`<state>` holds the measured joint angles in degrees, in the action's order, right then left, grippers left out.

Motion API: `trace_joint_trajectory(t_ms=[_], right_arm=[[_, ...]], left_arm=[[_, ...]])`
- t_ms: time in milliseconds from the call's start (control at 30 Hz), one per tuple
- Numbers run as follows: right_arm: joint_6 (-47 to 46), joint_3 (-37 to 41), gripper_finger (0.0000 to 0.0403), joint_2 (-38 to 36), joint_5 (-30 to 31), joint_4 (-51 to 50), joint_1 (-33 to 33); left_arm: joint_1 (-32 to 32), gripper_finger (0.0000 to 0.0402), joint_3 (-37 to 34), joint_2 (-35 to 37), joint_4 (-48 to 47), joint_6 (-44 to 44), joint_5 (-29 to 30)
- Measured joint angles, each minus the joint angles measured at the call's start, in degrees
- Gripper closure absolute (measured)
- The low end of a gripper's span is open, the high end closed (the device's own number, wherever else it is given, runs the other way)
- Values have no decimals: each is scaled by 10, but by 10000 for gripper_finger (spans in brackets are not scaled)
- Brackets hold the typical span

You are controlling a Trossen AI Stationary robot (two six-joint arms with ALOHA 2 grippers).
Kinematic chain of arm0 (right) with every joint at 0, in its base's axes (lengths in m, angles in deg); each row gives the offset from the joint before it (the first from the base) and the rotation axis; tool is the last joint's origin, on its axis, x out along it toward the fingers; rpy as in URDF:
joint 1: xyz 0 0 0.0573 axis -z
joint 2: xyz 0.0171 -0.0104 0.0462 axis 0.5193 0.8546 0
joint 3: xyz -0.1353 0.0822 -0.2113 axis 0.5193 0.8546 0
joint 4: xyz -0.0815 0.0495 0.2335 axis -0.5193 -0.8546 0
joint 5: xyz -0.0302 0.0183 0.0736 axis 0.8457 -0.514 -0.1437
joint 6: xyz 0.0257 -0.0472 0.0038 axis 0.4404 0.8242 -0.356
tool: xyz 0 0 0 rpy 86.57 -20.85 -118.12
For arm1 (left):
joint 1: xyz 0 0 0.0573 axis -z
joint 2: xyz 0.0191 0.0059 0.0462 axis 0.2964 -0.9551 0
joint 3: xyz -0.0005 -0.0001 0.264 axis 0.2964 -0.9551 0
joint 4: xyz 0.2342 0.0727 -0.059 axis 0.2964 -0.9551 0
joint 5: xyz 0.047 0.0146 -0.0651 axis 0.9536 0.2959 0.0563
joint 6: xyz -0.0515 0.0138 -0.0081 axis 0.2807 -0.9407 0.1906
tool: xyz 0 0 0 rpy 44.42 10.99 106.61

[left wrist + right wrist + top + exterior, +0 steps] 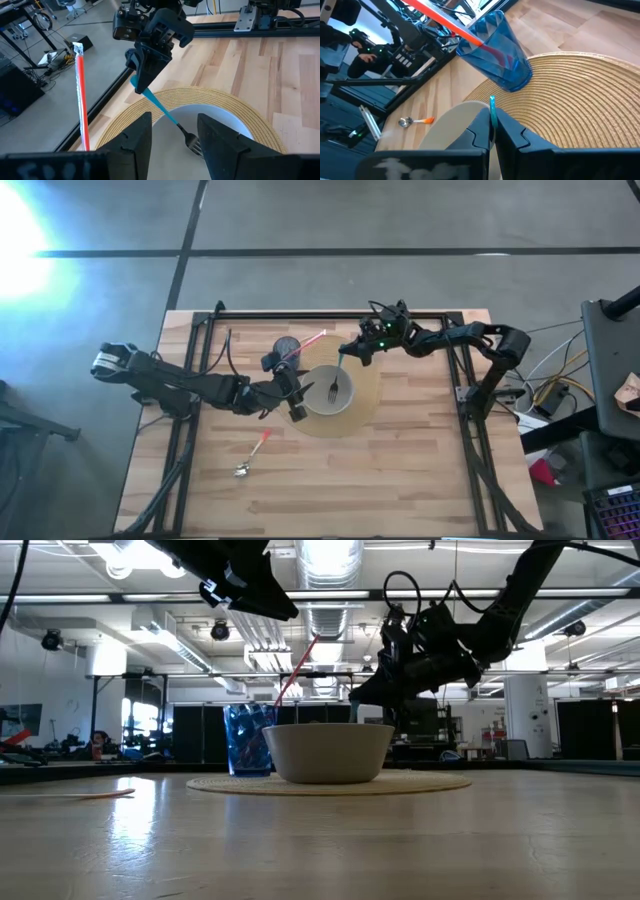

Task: Pick & Place Utensil
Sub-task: Put the blue fork into the gray bowl on the brown mat

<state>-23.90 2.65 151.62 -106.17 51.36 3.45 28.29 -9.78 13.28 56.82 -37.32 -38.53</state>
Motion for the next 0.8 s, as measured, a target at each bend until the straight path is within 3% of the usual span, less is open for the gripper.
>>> trace_joint_trajectory(t_ms=[800], right_arm=[[100,0,382,0,0,-18,0]], left_arm=[[0,250,0,0,0,0,0]])
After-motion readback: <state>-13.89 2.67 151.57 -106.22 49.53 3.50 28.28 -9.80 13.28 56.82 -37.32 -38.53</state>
